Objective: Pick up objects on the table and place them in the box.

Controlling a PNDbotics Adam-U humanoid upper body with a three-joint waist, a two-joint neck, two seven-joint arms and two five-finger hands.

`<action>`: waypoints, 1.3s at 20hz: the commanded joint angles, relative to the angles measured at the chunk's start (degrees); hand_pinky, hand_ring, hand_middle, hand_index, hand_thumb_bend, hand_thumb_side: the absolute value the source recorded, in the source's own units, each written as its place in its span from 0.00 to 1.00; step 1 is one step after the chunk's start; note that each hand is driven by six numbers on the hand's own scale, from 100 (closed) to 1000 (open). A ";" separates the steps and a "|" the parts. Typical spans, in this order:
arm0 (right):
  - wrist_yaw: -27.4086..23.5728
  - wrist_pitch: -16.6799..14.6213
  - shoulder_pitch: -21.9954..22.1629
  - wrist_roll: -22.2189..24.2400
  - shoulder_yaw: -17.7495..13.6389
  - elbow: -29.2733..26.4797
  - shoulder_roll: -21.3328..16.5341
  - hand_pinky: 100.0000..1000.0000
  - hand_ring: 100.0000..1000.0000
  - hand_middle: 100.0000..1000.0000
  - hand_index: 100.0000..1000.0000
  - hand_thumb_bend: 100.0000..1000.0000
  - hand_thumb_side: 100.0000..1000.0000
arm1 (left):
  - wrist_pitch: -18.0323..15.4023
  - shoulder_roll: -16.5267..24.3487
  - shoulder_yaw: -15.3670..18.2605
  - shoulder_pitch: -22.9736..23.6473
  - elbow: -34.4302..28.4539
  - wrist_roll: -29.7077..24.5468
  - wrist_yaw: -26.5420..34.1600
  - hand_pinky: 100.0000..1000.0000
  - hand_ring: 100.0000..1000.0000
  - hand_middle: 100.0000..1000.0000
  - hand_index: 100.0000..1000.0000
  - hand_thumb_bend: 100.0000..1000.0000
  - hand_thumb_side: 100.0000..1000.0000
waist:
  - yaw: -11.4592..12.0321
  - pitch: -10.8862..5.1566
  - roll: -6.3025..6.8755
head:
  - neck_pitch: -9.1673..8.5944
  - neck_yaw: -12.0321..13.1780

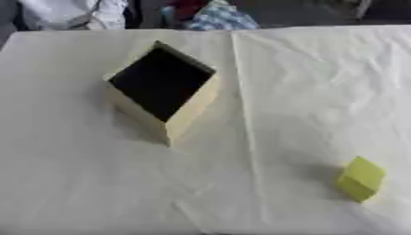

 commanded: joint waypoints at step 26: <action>19.23 4.41 22.64 8.76 3.30 -0.86 -20.39 0.72 0.76 0.69 0.81 0.00 0.83 | 0.16 2.92 0.22 1.28 -1.08 0.00 -0.76 0.68 0.78 0.85 0.64 0.00 0.69 | -1.64 -2.00 -1.74 | 1.39 0.74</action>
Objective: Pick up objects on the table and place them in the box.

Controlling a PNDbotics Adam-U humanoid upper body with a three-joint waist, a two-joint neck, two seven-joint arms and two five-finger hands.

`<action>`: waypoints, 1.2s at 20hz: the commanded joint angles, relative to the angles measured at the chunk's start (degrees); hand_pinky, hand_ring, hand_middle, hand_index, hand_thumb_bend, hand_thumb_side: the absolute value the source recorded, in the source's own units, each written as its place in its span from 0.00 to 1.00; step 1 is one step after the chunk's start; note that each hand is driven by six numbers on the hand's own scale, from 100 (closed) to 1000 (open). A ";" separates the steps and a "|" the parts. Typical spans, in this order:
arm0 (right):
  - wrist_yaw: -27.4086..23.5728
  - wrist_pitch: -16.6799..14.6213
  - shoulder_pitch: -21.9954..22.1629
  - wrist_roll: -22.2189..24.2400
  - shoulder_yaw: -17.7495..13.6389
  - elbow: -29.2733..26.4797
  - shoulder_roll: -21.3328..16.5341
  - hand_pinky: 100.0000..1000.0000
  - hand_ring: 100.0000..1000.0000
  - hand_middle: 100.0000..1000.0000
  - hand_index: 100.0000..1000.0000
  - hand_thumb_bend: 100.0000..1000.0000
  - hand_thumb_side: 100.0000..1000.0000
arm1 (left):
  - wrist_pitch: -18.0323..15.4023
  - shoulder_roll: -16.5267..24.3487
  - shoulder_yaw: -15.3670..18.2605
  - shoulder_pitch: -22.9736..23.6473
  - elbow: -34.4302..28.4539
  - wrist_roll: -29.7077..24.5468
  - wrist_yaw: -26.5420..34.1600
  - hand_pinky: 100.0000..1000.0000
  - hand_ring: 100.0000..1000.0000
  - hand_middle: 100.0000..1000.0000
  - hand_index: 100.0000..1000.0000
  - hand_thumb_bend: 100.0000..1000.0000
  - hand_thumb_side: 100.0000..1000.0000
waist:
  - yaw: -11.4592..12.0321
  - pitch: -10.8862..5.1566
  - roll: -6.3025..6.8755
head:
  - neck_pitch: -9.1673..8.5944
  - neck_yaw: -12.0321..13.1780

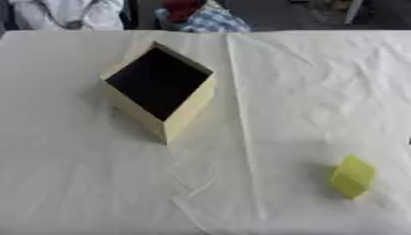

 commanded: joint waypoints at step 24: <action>-1.85 -4.36 3.15 9.53 1.99 -0.86 -9.44 0.75 0.81 0.74 0.87 0.19 0.35 | 0.44 1.86 -0.08 0.15 -1.08 -0.41 -0.87 0.68 0.78 0.85 0.64 0.00 0.69 | 0.03 -0.57 -0.39 | 0.31 -0.58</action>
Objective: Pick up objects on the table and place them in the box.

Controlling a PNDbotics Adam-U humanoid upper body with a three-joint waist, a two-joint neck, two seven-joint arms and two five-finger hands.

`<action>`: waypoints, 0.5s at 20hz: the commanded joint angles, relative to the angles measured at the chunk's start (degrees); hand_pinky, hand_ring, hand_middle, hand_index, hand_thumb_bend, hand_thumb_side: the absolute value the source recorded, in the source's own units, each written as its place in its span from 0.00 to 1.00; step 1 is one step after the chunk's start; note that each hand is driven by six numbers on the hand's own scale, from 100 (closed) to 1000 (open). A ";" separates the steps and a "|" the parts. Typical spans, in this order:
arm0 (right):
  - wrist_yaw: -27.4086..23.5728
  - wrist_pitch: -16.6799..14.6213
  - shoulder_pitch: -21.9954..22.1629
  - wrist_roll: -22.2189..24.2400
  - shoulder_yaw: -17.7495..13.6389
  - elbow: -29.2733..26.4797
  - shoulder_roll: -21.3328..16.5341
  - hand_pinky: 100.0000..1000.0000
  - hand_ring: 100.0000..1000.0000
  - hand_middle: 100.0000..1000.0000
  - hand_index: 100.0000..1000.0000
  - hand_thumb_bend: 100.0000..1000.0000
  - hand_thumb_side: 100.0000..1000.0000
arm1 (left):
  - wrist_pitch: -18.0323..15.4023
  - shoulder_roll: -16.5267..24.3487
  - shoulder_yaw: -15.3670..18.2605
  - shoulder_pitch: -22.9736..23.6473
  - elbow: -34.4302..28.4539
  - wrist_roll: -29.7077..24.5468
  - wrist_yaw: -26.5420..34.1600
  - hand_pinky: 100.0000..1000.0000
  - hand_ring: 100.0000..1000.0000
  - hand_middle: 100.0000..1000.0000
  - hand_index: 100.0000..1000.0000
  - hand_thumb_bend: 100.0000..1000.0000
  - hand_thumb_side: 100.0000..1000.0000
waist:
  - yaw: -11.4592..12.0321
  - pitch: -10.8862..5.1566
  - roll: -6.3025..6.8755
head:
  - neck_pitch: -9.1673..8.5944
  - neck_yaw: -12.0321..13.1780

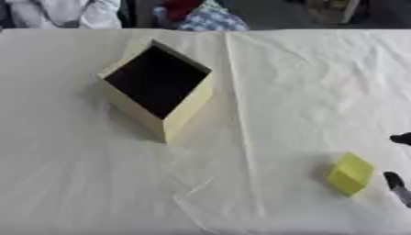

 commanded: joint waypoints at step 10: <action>-12.61 0.71 -2.21 9.63 0.25 -0.86 -5.48 0.74 0.82 0.72 0.89 0.23 0.20 | 0.39 1.40 -0.15 -0.30 -1.08 -0.39 -0.27 0.68 0.78 0.85 0.64 0.00 0.69 | 0.27 -0.49 -0.07 | -0.07 -0.64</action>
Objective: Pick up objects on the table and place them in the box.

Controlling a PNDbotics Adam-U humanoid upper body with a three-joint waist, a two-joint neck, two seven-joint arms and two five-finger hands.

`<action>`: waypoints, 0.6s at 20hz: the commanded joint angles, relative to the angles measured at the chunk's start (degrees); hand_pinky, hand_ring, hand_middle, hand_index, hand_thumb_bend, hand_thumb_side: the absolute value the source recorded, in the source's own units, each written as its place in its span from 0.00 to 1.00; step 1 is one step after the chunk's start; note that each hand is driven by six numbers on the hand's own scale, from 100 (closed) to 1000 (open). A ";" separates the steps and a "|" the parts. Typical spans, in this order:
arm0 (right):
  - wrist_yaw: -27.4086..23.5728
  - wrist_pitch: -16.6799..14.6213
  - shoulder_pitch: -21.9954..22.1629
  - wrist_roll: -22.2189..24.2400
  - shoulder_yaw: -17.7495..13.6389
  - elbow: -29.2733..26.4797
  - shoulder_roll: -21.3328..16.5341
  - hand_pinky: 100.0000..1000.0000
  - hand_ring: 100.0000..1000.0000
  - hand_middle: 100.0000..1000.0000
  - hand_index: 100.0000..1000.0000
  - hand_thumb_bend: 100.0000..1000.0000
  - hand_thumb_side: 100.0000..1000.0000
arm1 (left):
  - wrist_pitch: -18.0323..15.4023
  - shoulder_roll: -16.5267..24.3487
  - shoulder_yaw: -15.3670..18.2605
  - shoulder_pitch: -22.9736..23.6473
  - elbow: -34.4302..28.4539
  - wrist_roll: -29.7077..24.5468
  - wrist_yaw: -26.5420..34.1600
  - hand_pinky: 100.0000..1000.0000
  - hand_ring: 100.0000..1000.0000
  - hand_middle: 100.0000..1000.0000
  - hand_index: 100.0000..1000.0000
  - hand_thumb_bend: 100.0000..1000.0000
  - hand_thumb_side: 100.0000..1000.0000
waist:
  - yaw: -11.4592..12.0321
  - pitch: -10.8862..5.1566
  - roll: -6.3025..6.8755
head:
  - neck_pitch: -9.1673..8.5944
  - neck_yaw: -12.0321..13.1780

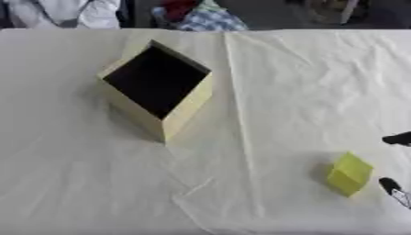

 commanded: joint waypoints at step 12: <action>-9.84 0.95 -3.84 5.21 -1.26 -0.86 -6.87 0.74 0.84 0.74 0.91 0.18 0.44 | 0.28 1.49 -0.01 -0.22 -1.08 -0.46 -0.31 0.68 0.78 0.85 0.64 0.00 0.68 | -0.11 -0.52 -0.19 | -0.15 -0.55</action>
